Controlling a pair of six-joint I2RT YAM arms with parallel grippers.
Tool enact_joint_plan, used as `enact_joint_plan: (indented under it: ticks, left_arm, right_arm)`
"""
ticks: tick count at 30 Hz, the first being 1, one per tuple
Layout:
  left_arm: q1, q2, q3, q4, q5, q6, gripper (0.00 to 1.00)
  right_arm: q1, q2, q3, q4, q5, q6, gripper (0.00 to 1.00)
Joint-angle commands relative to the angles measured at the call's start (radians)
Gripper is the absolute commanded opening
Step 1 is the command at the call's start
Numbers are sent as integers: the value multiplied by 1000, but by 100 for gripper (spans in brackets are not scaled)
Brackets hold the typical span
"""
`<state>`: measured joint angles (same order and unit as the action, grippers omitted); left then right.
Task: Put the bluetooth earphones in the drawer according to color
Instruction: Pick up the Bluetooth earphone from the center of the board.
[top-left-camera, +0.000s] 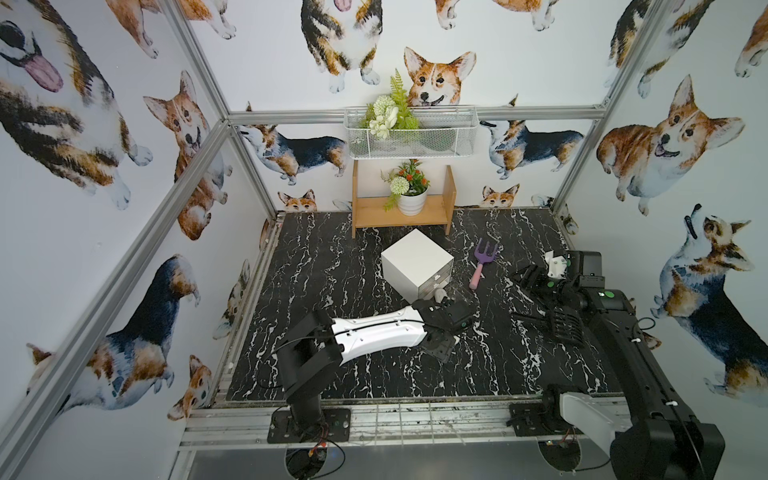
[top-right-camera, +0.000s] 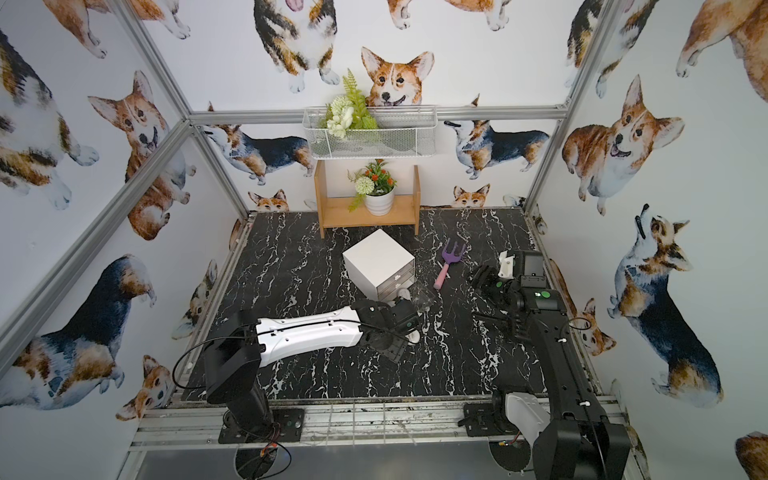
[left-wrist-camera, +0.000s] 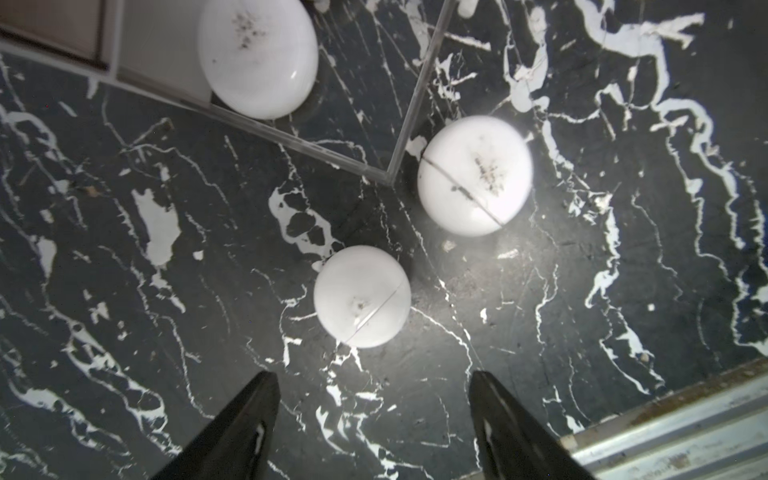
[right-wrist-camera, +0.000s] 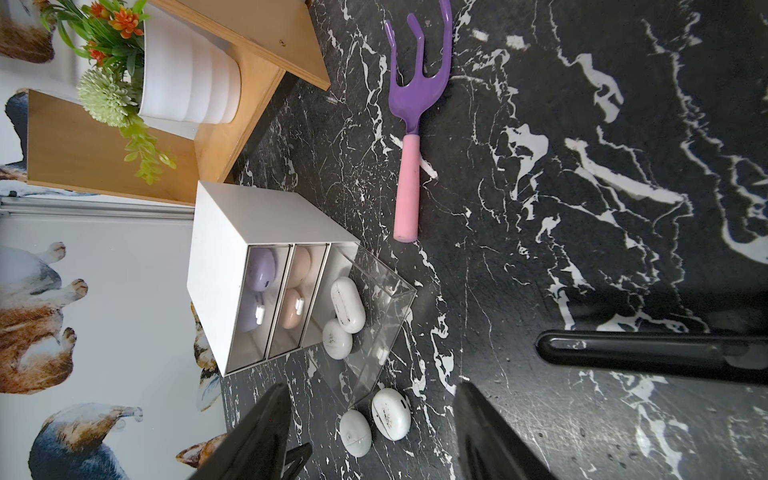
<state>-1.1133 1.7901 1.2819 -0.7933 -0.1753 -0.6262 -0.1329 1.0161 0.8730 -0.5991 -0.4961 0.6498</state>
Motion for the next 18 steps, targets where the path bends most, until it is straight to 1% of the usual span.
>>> enact_joint_plan:
  ticks: [1, 8, 18]
  left_arm:
    - [1, 24, -5, 59, 12, 24, 79]
    - [10, 55, -43, 75, -16, 36, 80]
    - [41, 64, -72, 131, 0, 57, 80]
  right_arm:
    - [0, 4, 11, -5, 4, -7, 67]
    - [1, 10, 10, -1, 5, -9, 67]
    - [-1, 13, 11, 1, 8, -9, 67]
